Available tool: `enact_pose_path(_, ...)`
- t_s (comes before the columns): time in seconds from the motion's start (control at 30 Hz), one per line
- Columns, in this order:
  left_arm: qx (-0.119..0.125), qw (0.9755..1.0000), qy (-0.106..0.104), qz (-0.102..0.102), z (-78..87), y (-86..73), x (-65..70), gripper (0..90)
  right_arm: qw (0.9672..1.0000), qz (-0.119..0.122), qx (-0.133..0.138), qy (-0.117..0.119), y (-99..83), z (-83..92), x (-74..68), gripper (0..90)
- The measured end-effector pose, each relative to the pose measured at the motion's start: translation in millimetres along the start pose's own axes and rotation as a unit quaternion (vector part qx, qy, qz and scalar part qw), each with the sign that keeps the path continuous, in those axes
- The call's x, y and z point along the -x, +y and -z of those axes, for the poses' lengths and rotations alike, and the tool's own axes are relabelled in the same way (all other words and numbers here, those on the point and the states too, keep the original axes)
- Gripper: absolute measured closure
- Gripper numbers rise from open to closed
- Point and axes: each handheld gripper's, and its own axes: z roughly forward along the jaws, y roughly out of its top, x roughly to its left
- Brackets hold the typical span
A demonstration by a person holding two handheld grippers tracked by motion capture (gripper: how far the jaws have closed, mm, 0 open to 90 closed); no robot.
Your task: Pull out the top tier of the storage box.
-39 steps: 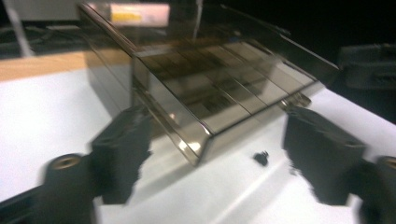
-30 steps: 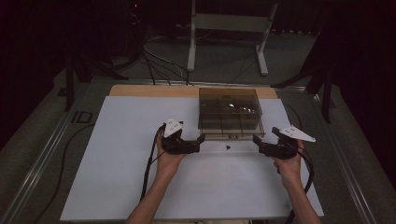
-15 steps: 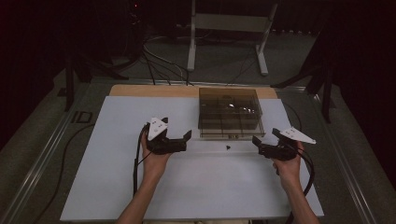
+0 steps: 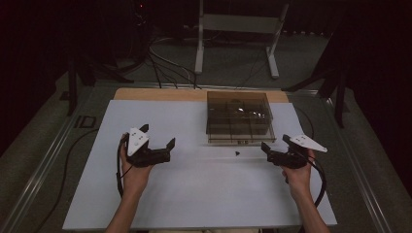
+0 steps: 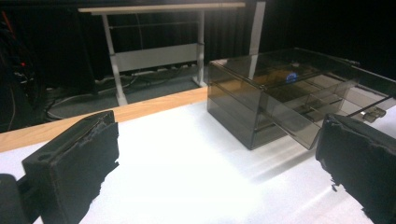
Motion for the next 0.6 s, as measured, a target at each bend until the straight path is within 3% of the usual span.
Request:
enact_pose_path(0.33, 0.002, 0.9997, 0.024, 0.007, 22.5, -9.8, -16.4, 0.2, 0.9999, -0.006, 0.005, -0.012, -5.9, 3.4, -0.3, 3.5)
enact_pose_path(0.6, 0.003, 0.9988, 0.045, 0.018, 39.2, -15.7, -28.3, 0.2, 0.9998, -0.005, -0.007, -0.018, -8.7, 3.6, -7.9, 3.5)
